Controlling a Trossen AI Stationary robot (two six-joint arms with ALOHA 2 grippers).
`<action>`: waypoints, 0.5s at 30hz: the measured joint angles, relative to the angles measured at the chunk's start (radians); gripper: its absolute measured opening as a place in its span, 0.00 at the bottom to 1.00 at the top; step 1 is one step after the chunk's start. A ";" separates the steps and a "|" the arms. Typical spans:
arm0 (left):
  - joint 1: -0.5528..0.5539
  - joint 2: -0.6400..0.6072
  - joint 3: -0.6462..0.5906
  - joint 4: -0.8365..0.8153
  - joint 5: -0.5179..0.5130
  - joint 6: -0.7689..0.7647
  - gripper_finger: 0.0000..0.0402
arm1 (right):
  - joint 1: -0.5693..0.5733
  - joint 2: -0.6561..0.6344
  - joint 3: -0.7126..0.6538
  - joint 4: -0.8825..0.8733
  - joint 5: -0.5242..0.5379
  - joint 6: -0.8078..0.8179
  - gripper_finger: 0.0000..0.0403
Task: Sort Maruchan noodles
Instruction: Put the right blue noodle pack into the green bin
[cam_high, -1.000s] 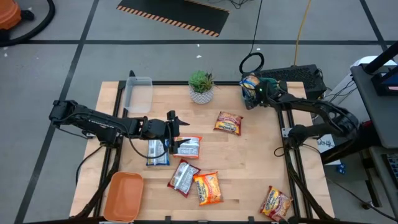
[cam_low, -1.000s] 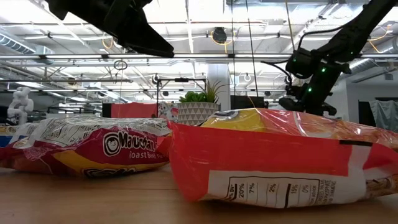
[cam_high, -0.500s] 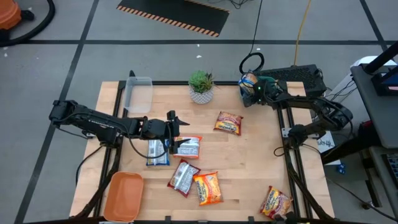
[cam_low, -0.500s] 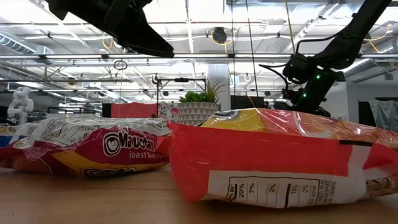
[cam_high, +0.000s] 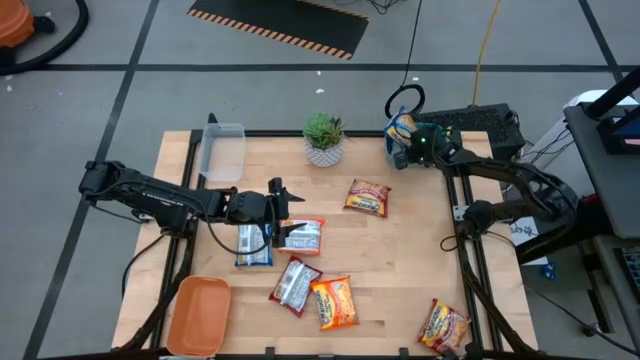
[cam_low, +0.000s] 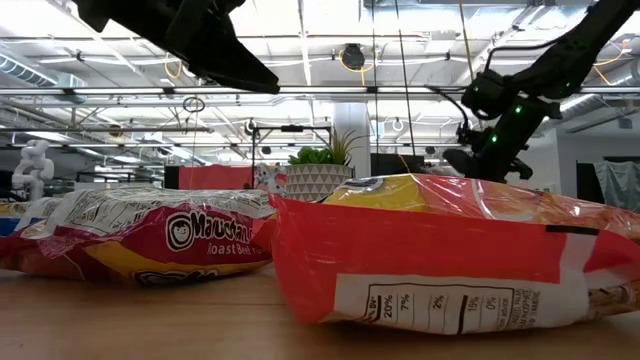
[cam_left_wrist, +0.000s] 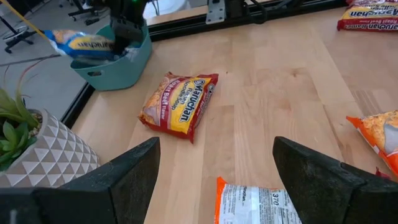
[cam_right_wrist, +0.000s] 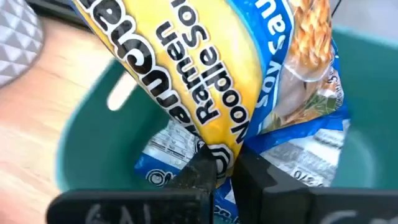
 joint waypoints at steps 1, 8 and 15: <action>0.000 0.000 0.000 -0.002 0.000 -0.001 0.79 | 0.000 -0.020 0.000 -0.010 0.000 -0.010 0.05; 0.000 0.000 0.000 -0.015 0.000 -0.005 0.79 | 0.001 -0.145 0.000 -0.165 0.029 -0.084 0.04; 0.000 0.000 0.000 -0.015 0.000 -0.006 0.79 | 0.004 -0.224 0.000 -0.304 0.140 -0.231 0.04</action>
